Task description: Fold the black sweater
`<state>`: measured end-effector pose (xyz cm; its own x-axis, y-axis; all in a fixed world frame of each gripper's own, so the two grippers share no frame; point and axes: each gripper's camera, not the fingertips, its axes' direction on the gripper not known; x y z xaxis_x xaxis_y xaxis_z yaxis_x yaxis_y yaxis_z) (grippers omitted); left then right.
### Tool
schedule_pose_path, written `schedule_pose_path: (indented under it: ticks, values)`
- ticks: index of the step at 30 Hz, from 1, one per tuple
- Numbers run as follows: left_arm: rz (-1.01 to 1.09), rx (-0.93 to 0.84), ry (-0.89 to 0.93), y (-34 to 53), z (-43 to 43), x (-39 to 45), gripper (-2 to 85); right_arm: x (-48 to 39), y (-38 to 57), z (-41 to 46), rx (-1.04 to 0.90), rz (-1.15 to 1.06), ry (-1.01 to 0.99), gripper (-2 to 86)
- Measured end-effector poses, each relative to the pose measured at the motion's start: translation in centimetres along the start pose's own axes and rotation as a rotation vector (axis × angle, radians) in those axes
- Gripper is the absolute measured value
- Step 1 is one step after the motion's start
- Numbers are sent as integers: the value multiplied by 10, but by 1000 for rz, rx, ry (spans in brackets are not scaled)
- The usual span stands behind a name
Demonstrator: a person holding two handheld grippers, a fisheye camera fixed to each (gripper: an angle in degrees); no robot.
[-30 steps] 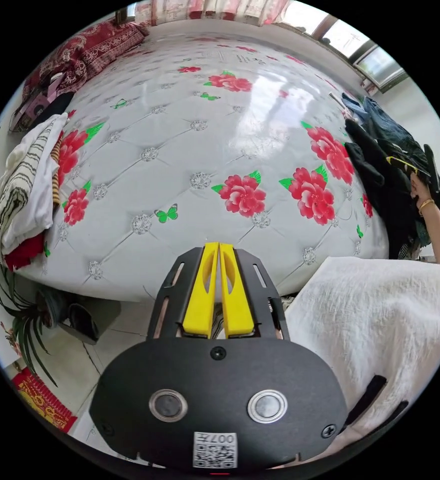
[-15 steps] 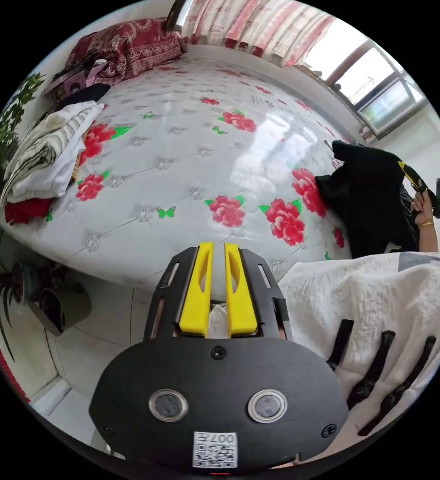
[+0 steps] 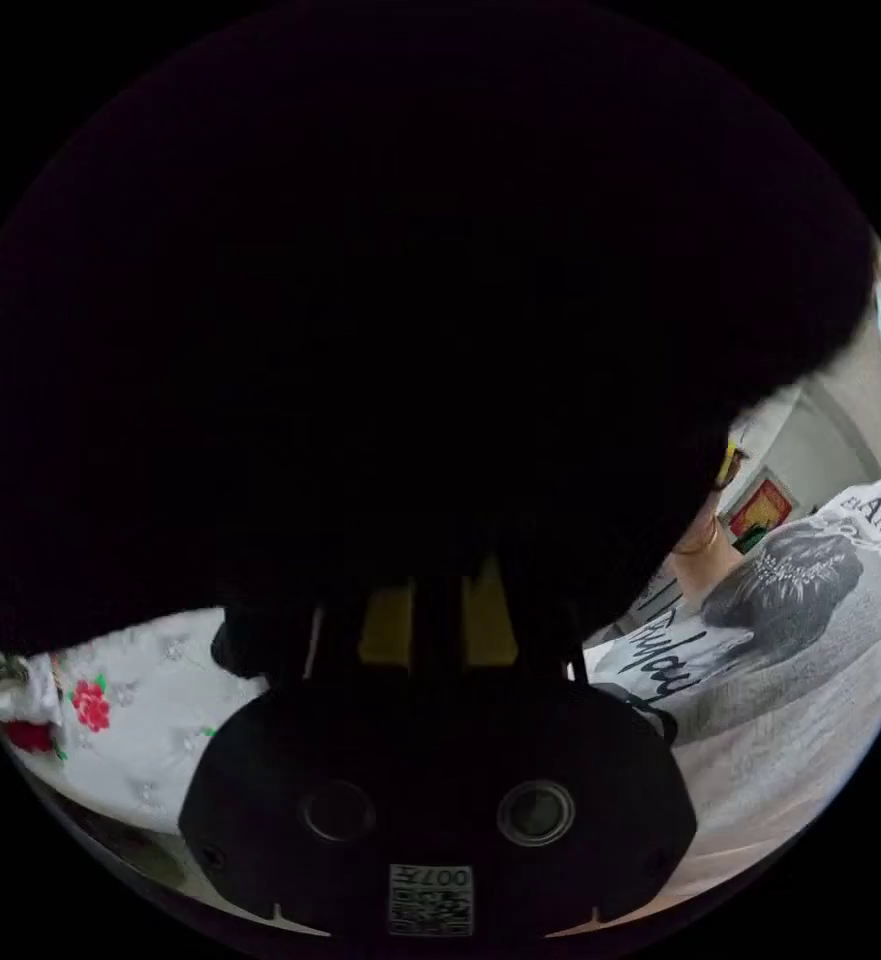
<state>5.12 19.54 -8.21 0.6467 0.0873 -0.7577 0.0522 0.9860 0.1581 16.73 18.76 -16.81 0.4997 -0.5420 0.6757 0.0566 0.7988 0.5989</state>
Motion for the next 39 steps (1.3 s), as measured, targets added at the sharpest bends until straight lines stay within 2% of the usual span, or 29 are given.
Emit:
schedule_pose_path:
  ticks: [3,5,8,11,13,15,16,17,18,21,23,24,25,26,28,31,36,39]
  values:
    - [-135,62,22,38,-33,-18,39,18,45,17,-139,78,305,54]
    - [-189,97,-2,52,-59,-20,37,57,106,31,-333,237,520,42]
    - [-234,265,78,63,-108,-22,36,109,207,42,-635,507,621,21]
    - [-190,449,143,54,-154,-6,34,128,295,22,-871,690,731,6]
    - [-129,548,164,40,-185,11,34,128,329,-3,-936,757,749,3]
    - [-72,616,195,29,-205,26,34,131,356,-41,-1052,851,963,1]
    - [-4,656,208,21,-217,39,34,132,378,-70,-1189,915,1153,0]
    - [36,674,213,16,-222,46,35,127,392,-101,-1256,991,1244,0]
    - [107,695,229,5,-225,59,35,122,393,-115,-1242,1029,1249,0]
    - [223,624,229,-28,-199,88,37,81,349,-157,-896,1099,1221,3]
    - [251,463,166,-47,-155,104,40,37,289,-155,-497,989,1166,11]
    - [269,319,95,-55,-114,114,42,26,275,-151,-398,959,1141,14]
    - [304,155,9,-55,-66,122,48,6,252,-139,-211,903,1071,20]
    - [312,72,-43,-52,-41,125,51,-9,235,-124,-58,856,980,27]
    - [361,-185,-263,-24,41,120,60,-20,217,-93,58,807,840,36]
    - [233,-420,-284,9,84,79,73,-25,195,-38,85,796,661,52]
    - [72,-416,-192,24,46,21,86,-31,161,44,-69,725,456,81]
    - [56,-401,-256,25,33,4,84,-44,117,88,-135,594,408,101]
